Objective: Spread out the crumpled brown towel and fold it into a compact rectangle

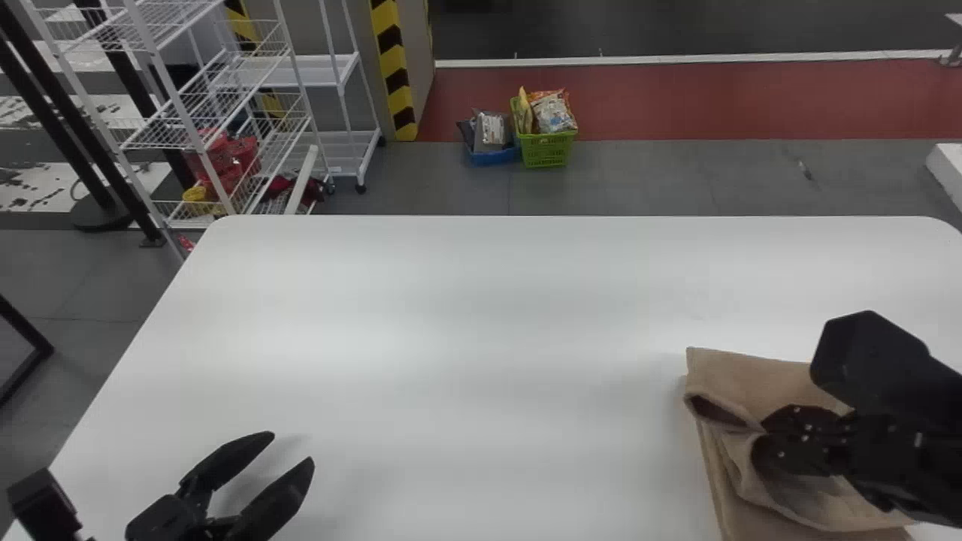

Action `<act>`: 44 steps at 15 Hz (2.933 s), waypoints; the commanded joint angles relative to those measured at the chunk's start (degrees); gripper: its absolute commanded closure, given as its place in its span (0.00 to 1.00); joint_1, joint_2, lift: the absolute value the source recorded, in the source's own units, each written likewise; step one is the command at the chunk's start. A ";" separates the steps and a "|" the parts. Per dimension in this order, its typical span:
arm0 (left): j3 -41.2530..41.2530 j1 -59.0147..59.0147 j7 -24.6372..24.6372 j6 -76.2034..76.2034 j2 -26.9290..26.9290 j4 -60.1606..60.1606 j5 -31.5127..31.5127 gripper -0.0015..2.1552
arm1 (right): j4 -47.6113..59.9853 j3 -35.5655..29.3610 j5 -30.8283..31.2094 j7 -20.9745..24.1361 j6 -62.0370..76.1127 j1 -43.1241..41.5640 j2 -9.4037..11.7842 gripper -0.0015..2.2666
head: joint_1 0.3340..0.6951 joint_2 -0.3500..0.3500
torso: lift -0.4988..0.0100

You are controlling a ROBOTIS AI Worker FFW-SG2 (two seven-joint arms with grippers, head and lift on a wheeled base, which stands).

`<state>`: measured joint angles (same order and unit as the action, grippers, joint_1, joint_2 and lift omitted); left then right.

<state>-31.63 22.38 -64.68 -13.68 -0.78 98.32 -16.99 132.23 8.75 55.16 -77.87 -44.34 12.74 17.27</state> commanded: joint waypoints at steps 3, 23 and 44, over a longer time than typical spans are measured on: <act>-2.30 0.47 -0.80 0.18 -0.27 0.03 -0.68 0.05 | -3.56 2.23 4.95 -0.45 1.14 -2.01 0.48 0.63 | 1.00 0.78 | 0.73; -2.38 -0.15 0.17 1.06 -0.62 -0.76 -0.24 0.05 | -6.63 6.54 4.69 -0.45 0.79 -1.31 -3.74 0.63 | 1.00 0.80 | 0.73; 7.20 2.67 0.17 1.24 -0.36 2.49 4.16 0.07 | -11.64 15.68 6.89 -0.45 -5.02 -10.98 -14.28 0.63 | 1.00 0.96 | 0.73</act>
<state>-25.45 24.92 -64.68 -12.62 -1.04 101.16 -13.42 120.50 24.61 61.97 -77.87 -49.32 1.94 2.89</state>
